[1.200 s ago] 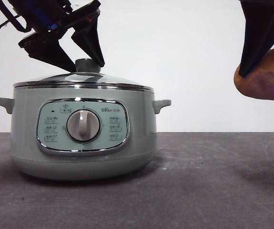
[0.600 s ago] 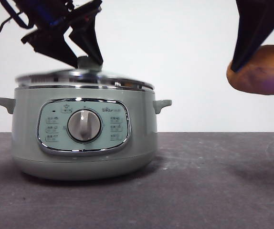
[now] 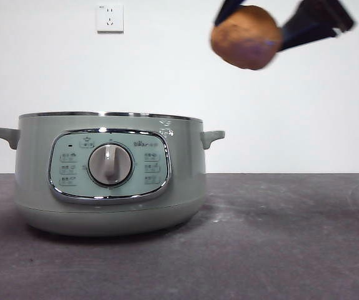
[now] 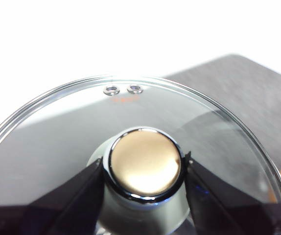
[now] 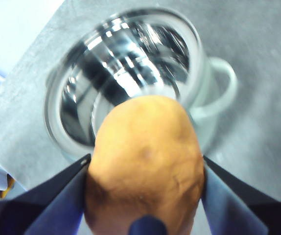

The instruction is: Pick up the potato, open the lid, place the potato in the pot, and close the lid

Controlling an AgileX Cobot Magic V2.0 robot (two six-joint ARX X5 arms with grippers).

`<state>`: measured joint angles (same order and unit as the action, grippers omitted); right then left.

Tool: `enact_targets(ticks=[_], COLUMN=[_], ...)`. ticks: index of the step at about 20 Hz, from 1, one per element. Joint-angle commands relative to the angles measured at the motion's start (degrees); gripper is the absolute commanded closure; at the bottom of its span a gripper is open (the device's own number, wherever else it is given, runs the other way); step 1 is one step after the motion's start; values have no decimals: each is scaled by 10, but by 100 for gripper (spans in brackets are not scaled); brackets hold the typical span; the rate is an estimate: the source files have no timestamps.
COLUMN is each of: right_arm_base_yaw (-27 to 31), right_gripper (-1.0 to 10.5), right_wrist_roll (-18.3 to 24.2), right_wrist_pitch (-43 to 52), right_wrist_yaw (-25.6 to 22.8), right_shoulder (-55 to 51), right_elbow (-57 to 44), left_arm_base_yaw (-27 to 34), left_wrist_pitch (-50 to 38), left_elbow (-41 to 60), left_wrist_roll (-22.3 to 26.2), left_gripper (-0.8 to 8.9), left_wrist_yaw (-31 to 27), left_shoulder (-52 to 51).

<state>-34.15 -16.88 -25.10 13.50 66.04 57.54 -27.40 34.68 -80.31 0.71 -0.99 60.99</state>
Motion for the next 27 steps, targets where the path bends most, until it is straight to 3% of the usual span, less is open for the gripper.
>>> enact_targets(ticks=[1, 5, 12, 14, 19, 25, 27], right_arm_base_yaw=[-17, -47, -78, -90, -107, -109, -111], right_gripper=[959, 959, 959, 959, 959, 958, 854], right_wrist_roll=[32, 88, 167, 190, 216, 234, 239], right_wrist_pitch=[5, -32, -111, -116, -118, -148, -144], right_wrist_yaw=[1, 0, -17, -56, -93, -96, -95], right_shoulder=[68, 213, 455, 496, 552, 578, 578], right_elbow=[65, 211, 447, 467, 468, 468, 468], left_arm_base_yaw=[0, 0, 0, 0, 0, 0, 0], left_wrist_pitch=[4, 47, 99, 114, 117, 117, 119], left_elbow=[-22, -24, -24, -24, -24, -24, -24], left_wrist_roll=[13, 13, 8, 8, 8, 9, 9], left_gripper=[822, 822, 822, 822, 822, 822, 822], left_wrist_yaw=[-18, -51, -51, -50, -51, -51, -51], left_shoulder=[-55, -133, -202, -203, -202, -199, -199])
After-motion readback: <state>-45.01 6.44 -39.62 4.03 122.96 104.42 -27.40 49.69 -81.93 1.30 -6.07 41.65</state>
